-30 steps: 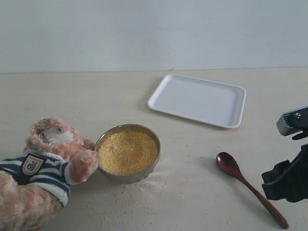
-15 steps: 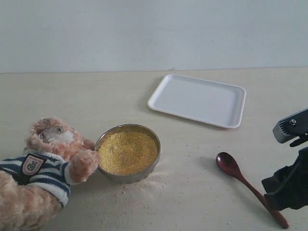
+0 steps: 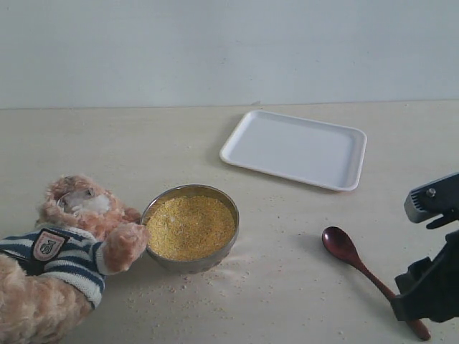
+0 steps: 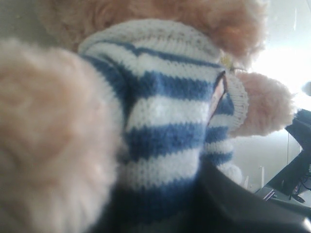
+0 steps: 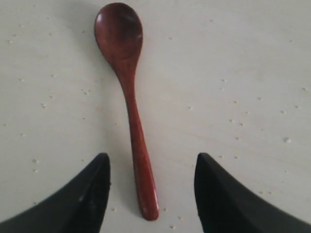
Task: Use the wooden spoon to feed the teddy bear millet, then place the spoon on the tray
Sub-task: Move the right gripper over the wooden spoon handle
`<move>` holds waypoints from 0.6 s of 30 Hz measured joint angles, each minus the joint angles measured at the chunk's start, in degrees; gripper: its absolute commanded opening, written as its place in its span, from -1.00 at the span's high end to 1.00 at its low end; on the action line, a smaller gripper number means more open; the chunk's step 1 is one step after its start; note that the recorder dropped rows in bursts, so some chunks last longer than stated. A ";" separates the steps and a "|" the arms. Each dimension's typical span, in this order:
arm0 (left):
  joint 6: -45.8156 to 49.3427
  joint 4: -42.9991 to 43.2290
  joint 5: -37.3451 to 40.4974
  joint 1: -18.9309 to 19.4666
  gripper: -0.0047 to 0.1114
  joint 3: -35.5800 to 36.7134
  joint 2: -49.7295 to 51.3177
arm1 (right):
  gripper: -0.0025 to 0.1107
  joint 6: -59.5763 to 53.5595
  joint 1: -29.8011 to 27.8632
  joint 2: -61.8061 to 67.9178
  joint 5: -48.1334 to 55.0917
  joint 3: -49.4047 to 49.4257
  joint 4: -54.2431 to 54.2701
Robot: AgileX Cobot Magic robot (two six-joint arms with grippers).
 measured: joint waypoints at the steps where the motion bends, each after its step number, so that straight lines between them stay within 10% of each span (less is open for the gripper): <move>1: 0.00 0.00 0.00 0.00 0.83 0.00 0.00 | 0.02 0.59 1.16 0.00 -1.07 1.04 -0.24; 18: 0.00 0.00 0.00 0.00 0.83 0.00 0.00 | 0.02 2.89 3.30 14.44 -10.22 2.85 -1.94</move>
